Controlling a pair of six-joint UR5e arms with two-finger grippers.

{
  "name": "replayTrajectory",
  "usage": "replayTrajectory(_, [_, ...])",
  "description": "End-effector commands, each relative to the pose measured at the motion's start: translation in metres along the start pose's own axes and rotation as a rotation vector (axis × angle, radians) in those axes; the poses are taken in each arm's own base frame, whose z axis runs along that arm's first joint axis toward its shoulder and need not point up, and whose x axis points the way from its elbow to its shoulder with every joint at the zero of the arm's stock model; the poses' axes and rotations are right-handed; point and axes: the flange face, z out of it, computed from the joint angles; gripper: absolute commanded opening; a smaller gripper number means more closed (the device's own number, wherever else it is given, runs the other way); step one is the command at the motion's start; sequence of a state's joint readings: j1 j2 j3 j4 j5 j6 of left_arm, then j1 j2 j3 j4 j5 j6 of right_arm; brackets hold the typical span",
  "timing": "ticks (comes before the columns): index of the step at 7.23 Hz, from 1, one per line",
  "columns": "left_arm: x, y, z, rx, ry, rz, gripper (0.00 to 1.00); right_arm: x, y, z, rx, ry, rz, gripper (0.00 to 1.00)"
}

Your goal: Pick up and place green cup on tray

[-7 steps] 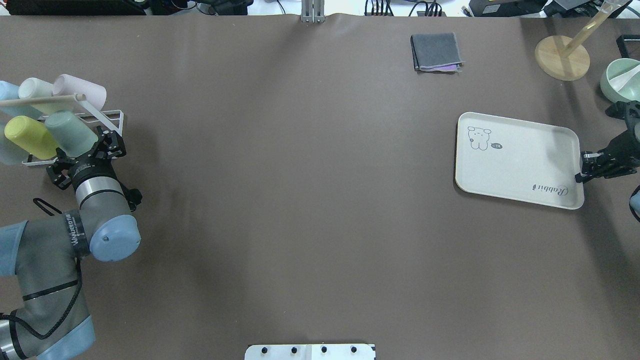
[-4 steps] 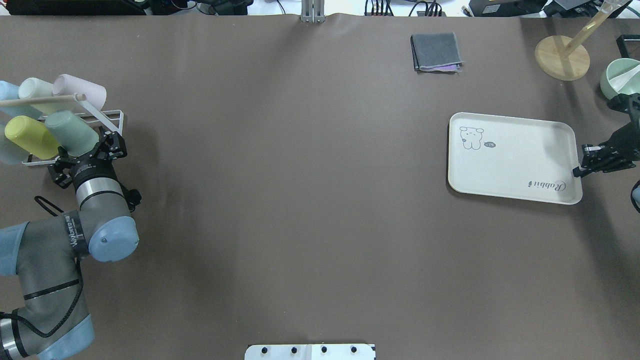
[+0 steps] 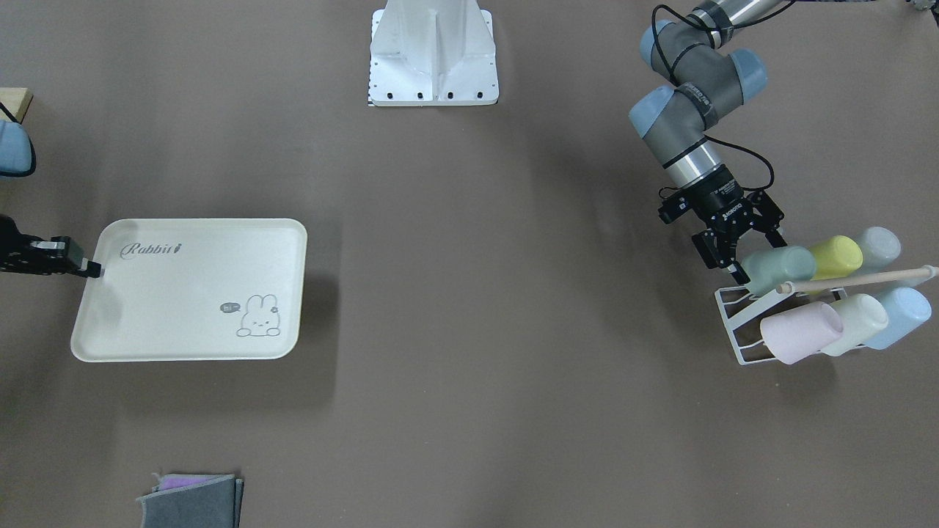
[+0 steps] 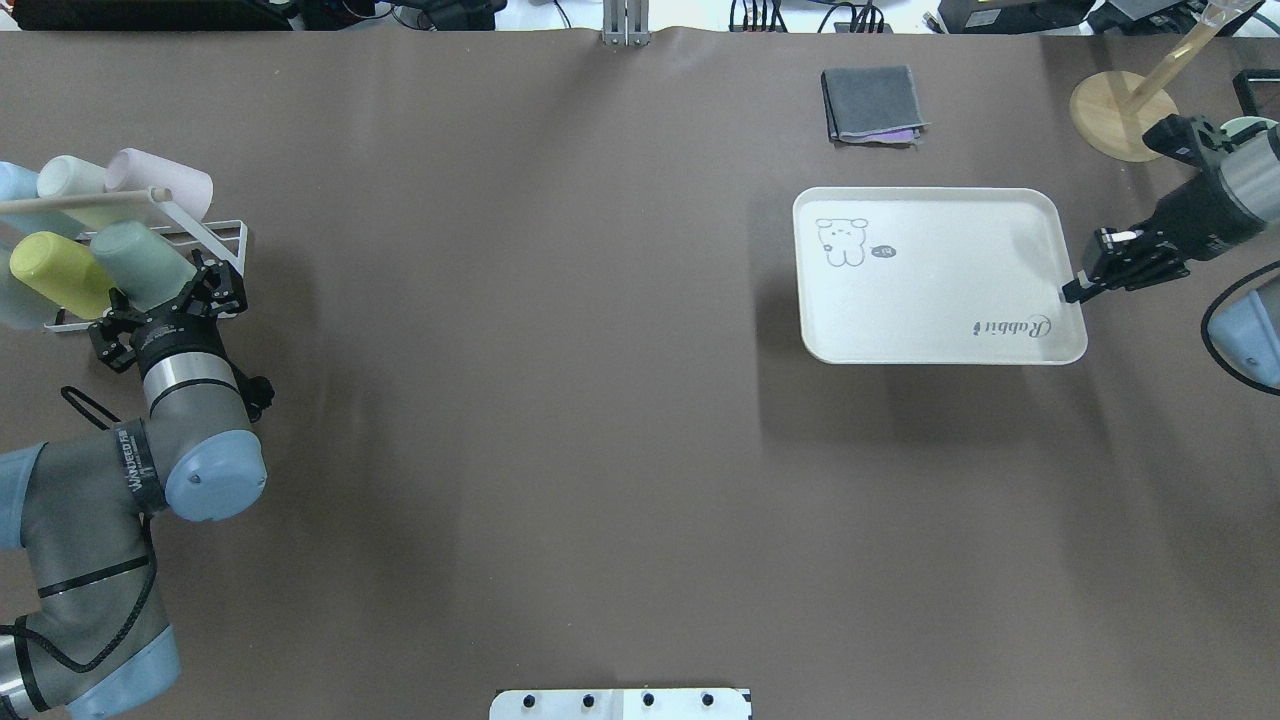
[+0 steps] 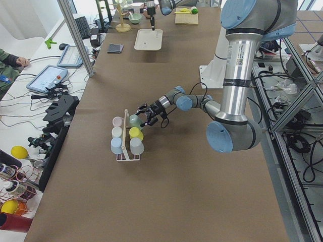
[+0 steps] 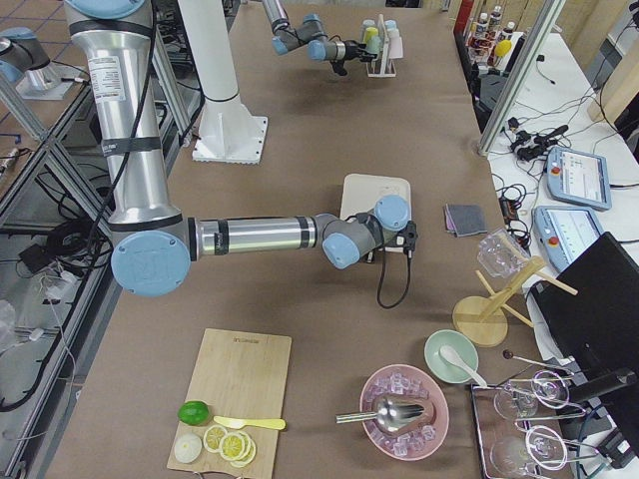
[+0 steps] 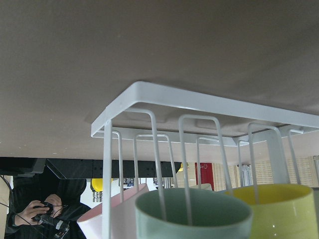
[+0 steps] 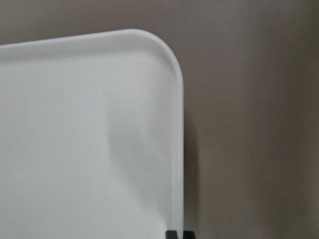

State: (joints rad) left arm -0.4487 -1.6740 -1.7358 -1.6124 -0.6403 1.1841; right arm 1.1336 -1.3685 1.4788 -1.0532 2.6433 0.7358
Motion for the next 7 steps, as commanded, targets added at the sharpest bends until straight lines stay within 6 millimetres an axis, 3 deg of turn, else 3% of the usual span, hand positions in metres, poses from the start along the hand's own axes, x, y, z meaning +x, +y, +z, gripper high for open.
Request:
replayTrajectory(1, [0.005, -0.005, 0.007, 0.003, -0.011, 0.001, 0.97, -0.093, -0.015, 0.047, -0.091, -0.058, -0.089, 0.0])
replayTrajectory(3, [0.008, -0.005, 0.009, 0.003, -0.012, 0.001, 0.97, -0.166, -0.01, 0.094, -0.128, -0.054, -0.096, 0.0])
replayTrajectory(4, [0.008, -0.004, 0.009, 0.001, -0.013, 0.004, 0.97, -0.214, -0.001, 0.129, -0.12, -0.025, -0.099, 0.0])
replayTrajectory(5, [0.008, -0.004, 0.009, 0.001, -0.012, 0.005, 0.94, -0.237, 0.009, 0.152, -0.115, -0.005, -0.066, 0.0])
replayTrajectory(7, [0.006, -0.001, 0.008, -0.021, -0.028, -0.006, 0.85, -0.258, 0.025, 0.181, -0.094, 0.029, 0.011, 0.0])
